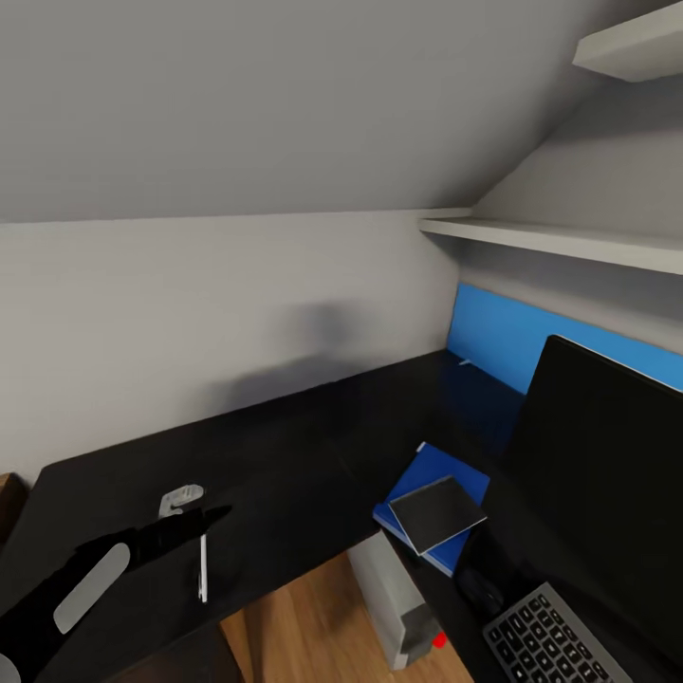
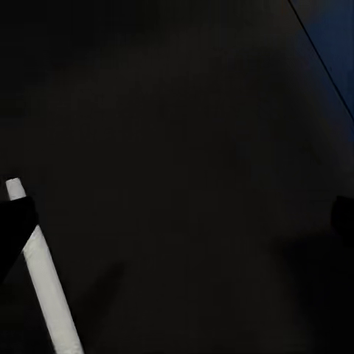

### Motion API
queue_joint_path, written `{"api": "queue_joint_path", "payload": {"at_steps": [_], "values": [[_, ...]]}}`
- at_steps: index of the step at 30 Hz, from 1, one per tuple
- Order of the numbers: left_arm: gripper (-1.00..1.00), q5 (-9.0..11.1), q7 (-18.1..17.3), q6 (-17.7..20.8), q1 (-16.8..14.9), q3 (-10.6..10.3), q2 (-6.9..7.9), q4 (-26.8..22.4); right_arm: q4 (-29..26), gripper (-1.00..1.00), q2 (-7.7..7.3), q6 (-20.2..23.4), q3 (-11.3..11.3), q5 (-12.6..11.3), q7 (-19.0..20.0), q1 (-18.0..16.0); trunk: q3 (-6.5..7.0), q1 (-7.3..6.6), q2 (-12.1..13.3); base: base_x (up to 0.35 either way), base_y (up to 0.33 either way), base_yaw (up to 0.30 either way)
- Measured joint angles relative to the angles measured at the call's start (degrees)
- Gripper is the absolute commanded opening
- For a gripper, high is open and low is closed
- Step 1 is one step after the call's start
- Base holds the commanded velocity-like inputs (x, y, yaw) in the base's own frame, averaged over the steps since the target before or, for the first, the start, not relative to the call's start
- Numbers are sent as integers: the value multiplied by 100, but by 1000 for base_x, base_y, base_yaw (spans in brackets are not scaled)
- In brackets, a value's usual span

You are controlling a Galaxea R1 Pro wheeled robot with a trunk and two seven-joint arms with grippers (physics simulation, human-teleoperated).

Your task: In the bedroom, organize the workspace by keeping the computer under the desk, ensuring the monitor is on the desk, placing the keyboard on the desk next to the monitor, placing the mouse on the desk next to the keyboard, moving the folder from the swivel chair onto the desk next to the mouse, stacking the notebook on top of the folder with the pen on top of the notebook, and positioning the swivel chair next to the desk.

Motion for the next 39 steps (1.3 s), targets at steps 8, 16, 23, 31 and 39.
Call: {"api": "queue_joint_path", "payload": {"at_steps": [8, 16, 23, 31, 39], "values": [[100, -2, 3, -1, -2, 0, 0, 2, -252, 100, -25, -18, -36, -26, -37, -3, 0, 0, 0, 0, 0, 154], [100, -9, 8, -1, -2, 2, -1, 29, -431, 100, -14, 22, -15, 15, -962, -36, 0, 0, 0, -6, 0, 10], [100, -11, 8, -1, -2, -2, -1, 53, -518, 100, -17, 27, -16, 18, -1573, -216, 0, 1, 0, -54, 0, 1], [100, -17, 9, 0, -2, 1, 0, 55, -532, 100, -27, 124, -15, 19, -1764, -308, 1, 1, 0, -58, 0, 0], [100, -16, 8, -1, -2, 6, -1, 56, -530, 100, -40, 217, -18, 20, -1785, -319, 1, 3, 1, -225, -4, 0]]}}
